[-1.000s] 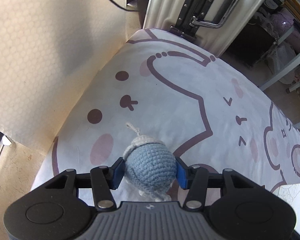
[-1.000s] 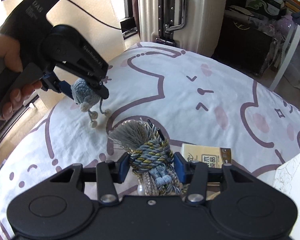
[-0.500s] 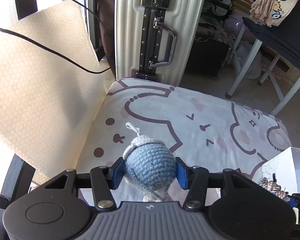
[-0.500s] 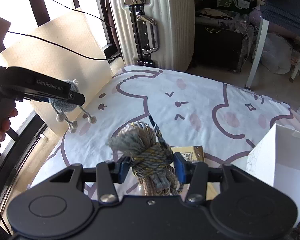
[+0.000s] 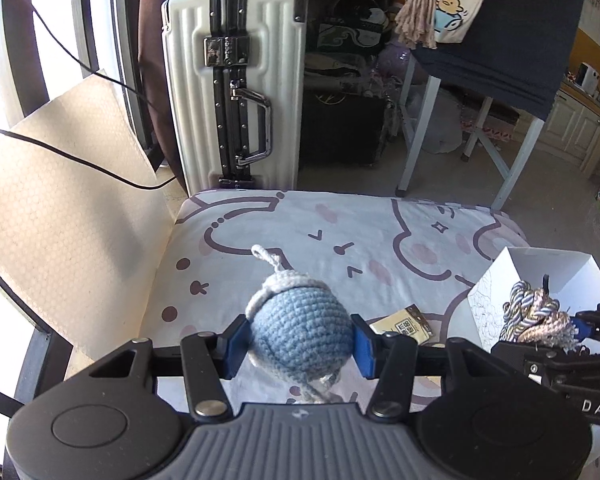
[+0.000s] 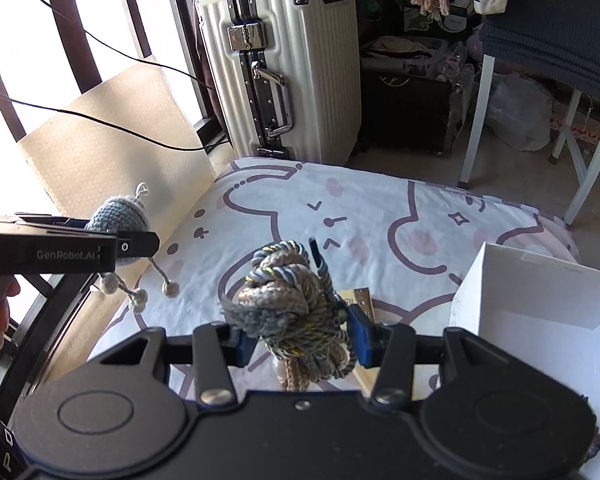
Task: Organize objects
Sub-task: 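Lift the rope toy and grey mouse and carry them over the box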
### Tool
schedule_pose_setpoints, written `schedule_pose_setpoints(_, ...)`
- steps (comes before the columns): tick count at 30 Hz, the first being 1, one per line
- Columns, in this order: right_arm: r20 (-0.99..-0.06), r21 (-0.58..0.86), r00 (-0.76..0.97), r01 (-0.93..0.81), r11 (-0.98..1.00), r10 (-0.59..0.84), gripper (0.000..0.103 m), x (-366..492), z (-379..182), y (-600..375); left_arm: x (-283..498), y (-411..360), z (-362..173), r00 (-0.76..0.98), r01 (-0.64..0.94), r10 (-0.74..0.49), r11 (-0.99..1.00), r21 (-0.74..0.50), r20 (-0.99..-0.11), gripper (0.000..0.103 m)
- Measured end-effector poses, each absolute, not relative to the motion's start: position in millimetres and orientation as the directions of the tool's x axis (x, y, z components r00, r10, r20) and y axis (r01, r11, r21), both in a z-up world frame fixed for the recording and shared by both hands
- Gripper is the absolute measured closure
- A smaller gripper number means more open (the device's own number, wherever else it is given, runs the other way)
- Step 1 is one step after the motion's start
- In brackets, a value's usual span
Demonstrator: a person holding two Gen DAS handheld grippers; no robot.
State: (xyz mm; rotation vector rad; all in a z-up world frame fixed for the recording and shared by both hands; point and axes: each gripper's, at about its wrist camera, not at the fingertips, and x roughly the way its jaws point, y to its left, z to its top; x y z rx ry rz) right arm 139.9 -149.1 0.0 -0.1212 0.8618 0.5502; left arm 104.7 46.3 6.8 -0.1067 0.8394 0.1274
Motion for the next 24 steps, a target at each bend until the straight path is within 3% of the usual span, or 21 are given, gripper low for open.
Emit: schedule_pose_setpoints(24,-0.743,0.113,0.578,-0.387,0.915,0.337,0.055,112,-2,-212,59,-4,5,0.695,-0.103,0.002,0.990,-0.096,-0.719,0.050)
